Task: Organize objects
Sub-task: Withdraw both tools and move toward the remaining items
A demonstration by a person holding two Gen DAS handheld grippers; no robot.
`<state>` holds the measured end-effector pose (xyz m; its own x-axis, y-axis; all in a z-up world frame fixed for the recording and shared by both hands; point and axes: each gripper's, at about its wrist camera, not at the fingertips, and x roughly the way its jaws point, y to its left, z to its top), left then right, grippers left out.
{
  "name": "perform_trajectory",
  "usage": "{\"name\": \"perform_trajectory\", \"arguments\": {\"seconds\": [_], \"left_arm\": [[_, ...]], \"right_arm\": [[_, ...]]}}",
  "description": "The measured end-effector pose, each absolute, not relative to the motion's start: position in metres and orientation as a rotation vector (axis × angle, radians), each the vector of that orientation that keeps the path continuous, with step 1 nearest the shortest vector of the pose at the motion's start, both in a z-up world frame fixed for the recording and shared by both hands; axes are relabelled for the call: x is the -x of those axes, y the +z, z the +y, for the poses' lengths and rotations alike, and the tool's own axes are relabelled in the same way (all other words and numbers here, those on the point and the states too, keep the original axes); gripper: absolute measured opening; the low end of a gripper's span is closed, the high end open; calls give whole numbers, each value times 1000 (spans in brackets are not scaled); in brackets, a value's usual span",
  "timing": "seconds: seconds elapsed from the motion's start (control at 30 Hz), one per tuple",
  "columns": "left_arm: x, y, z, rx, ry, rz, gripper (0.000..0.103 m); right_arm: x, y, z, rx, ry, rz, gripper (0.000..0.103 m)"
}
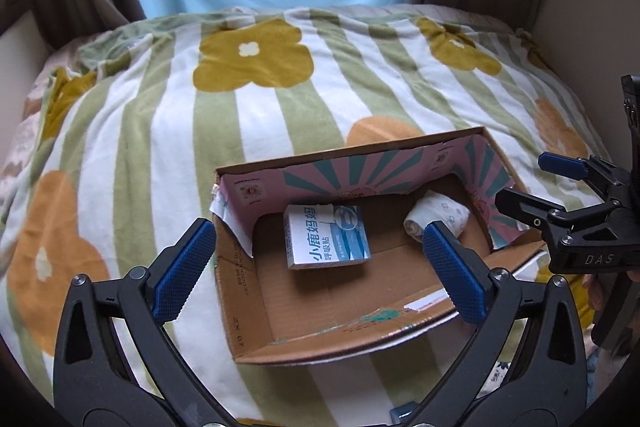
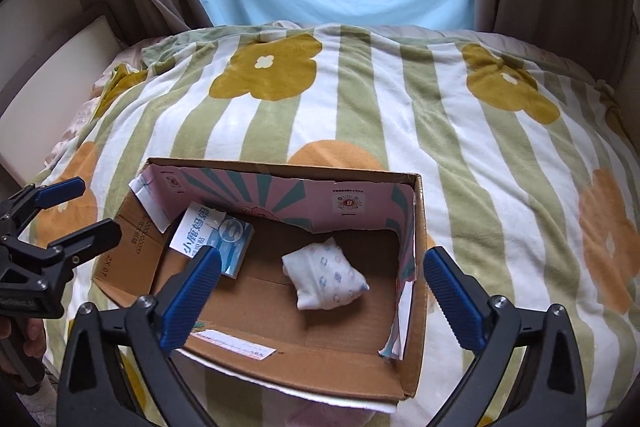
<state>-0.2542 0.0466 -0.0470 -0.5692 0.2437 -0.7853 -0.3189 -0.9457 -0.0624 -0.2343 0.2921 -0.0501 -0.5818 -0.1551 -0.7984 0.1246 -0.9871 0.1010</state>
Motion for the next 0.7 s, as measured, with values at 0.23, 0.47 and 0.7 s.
{"name": "perform_trajectory", "arguments": {"seconds": [0.23,0.47,0.7], "left_arm": [[229,-15,29,1181,2553,35,103],[194,7,18,1126,2575,68,103],[152,24,9,1058,2546,65,103]], "right_arm": [[214,-29,289,-1335,-2668,-69,101],[188,-11,288,-1326,-2680,-19,101],[142,14,287,-1187,-2690,87,101]]}}
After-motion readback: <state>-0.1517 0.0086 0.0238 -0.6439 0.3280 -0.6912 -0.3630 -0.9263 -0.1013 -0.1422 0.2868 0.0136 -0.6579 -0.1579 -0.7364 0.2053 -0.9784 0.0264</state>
